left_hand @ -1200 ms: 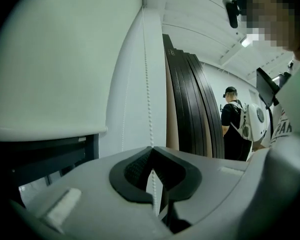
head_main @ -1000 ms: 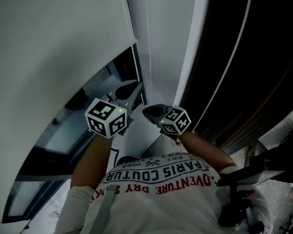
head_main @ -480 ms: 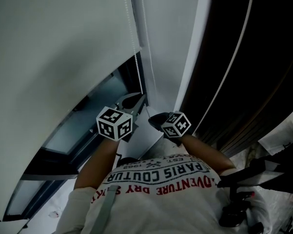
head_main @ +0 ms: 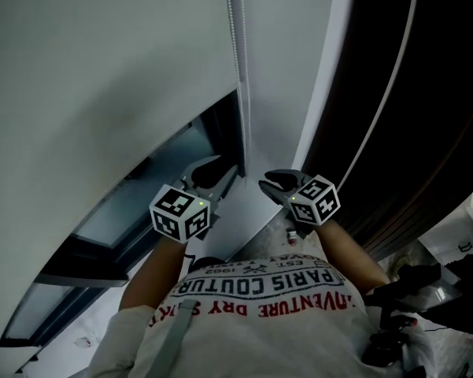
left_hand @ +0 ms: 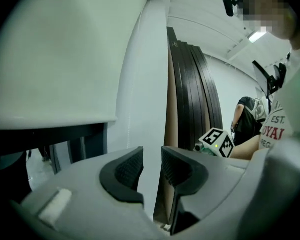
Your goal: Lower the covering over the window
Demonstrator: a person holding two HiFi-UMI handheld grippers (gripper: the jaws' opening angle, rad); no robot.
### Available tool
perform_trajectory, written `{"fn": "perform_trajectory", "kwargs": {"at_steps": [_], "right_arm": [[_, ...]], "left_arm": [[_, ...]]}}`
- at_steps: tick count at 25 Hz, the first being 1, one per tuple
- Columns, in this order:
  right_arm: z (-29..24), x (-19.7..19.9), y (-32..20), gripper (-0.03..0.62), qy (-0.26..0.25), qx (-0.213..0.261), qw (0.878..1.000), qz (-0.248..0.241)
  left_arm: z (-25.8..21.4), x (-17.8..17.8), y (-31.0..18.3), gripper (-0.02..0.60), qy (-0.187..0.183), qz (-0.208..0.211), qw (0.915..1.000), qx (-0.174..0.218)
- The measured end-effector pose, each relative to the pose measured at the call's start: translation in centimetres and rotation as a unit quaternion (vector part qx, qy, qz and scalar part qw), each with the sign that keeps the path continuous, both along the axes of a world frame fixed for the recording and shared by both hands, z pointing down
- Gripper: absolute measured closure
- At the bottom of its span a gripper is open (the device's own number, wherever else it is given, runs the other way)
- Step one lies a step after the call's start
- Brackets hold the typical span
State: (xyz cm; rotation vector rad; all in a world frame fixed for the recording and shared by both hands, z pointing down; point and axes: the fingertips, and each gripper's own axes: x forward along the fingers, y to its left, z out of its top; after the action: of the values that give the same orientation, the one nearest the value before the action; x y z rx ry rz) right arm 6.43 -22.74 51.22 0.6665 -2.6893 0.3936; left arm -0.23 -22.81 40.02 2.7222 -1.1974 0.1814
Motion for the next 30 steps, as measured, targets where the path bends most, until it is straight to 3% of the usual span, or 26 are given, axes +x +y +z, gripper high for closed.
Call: {"fn": "perform_trajectory", "kwargs": {"at_steps": [2, 4, 12, 18, 30], "right_arm": [[-4.1, 0.5, 1.4, 0.591, -0.02, 0.021, 0.999, -0.014], [-7.3, 0.5, 3.1, 0.595, -0.037, 0.03, 0.998, -0.039], [-16.2, 1.3, 6.8, 0.595, -0.119, 0.069, 0.987, -0.079], [-14.2, 0.0, 6.4, 0.595, -0.09, 0.065, 0.992, -0.063], [-11.7, 1.0, 5.9, 0.594, -0.099, 0.051, 0.993, -0.04]], "left_arm": [[-1.9, 0.9, 1.6, 0.48, 0.003, 0.014, 0.9999, 0.005], [-3.2, 1.6, 3.0, 0.57, 0.005, 0.022, 0.9997, 0.008], [-7.1, 4.7, 7.3, 0.58, 0.021, 0.087, 0.9954, 0.034], [-5.8, 4.0, 7.8, 0.58, 0.015, 0.095, 0.9949, 0.03], [-3.5, 4.8, 7.3, 0.579, 0.019, 0.091, 0.9957, 0.007]]}}
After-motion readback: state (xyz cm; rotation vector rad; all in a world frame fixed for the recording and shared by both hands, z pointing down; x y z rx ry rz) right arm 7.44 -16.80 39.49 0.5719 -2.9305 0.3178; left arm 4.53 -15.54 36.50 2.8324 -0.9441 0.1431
